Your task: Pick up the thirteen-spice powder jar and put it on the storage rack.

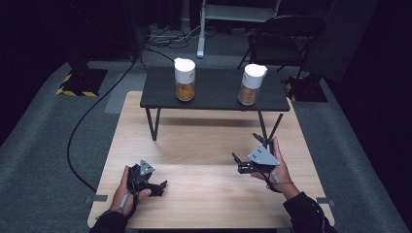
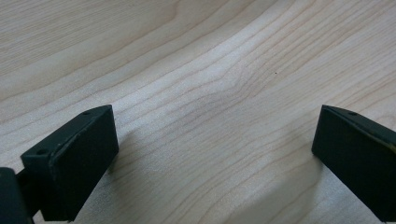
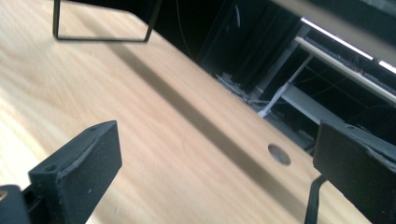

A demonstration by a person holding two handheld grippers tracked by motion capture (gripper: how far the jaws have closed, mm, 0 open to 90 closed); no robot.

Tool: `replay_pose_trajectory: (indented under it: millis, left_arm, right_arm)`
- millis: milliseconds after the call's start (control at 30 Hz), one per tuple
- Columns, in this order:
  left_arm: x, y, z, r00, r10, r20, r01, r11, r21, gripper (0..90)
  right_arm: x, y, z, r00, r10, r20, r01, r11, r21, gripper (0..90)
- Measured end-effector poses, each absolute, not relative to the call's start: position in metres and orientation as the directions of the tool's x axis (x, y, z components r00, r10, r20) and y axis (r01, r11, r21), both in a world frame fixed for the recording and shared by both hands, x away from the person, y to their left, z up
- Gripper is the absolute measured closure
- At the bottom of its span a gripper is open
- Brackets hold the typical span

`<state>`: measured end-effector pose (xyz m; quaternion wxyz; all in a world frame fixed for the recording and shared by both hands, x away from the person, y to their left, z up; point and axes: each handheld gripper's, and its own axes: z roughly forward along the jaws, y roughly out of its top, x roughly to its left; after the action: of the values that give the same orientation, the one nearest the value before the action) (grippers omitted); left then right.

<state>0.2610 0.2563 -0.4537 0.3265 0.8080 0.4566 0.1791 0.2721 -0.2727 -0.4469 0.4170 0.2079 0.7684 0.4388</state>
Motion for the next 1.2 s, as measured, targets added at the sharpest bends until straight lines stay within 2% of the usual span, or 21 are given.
replay_pose_trajectory:
  millis: [600, 1200]
  left_arm:
    - [0.261, 0.256, -0.454, 0.519, 0.855, -0.008, 0.621, -0.370, 0.691, 0.5]
    - [0.261, 0.256, -0.453, 0.521, 0.854, -0.008, 0.621, -0.372, 0.690, 0.5]
  right_arm:
    - [0.266, -0.295, -0.472, -0.582, 0.719, -0.380, 0.140, 0.548, 0.824, 0.8]
    - [0.259, -0.333, -0.475, -0.513, 0.803, -0.304, 0.311, 0.503, 0.806, 0.8]
